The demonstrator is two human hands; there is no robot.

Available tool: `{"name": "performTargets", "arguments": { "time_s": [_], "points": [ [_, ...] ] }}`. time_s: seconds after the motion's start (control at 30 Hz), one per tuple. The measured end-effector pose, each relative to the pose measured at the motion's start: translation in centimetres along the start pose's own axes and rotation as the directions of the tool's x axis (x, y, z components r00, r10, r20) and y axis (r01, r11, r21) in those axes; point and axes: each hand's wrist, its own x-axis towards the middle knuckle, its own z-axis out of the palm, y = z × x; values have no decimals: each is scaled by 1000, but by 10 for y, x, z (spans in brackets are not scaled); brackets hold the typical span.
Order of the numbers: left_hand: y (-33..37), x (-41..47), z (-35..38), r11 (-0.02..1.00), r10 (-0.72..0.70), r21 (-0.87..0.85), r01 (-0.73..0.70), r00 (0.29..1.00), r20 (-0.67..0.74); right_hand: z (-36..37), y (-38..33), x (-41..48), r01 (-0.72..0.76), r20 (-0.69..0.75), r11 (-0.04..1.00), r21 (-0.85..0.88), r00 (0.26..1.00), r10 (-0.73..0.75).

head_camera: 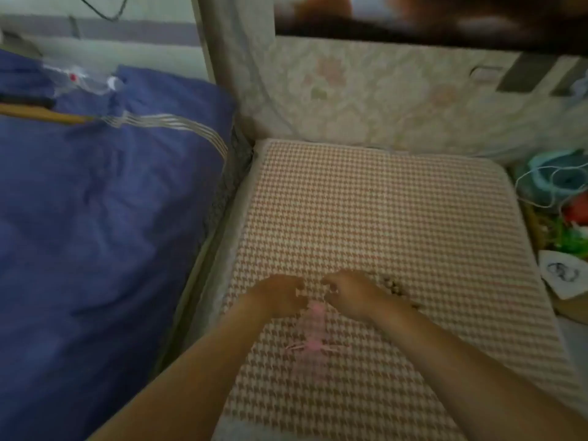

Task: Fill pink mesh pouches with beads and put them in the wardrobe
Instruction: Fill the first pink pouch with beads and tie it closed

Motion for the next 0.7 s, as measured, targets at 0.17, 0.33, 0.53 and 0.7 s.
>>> {"name": "performTargets", "arguments": {
  "time_s": [0.17, 0.33, 0.53, 0.7],
  "points": [
    [-24, 38, 47, 999, 21, -44, -25, 996, -86, 37, 22, 38, 4, 0, 1000, 0, 1000, -4],
    [-39, 59, 64, 991, 130, 12, -133, 950, -283, 60, 43, 55, 73, -106, 996, 49, 992, -67],
    [-41, 53, 79, 973, 230, 82, -215, 880, -416, 75, 47, 45, 139, -195, 990, 30, 972, -131],
    [-31, 20, 91, 974, 190, -11, -227, 840, -509, 85, 36, 11, 131, -372, 986, 103, 924, -84]
  ]
}}
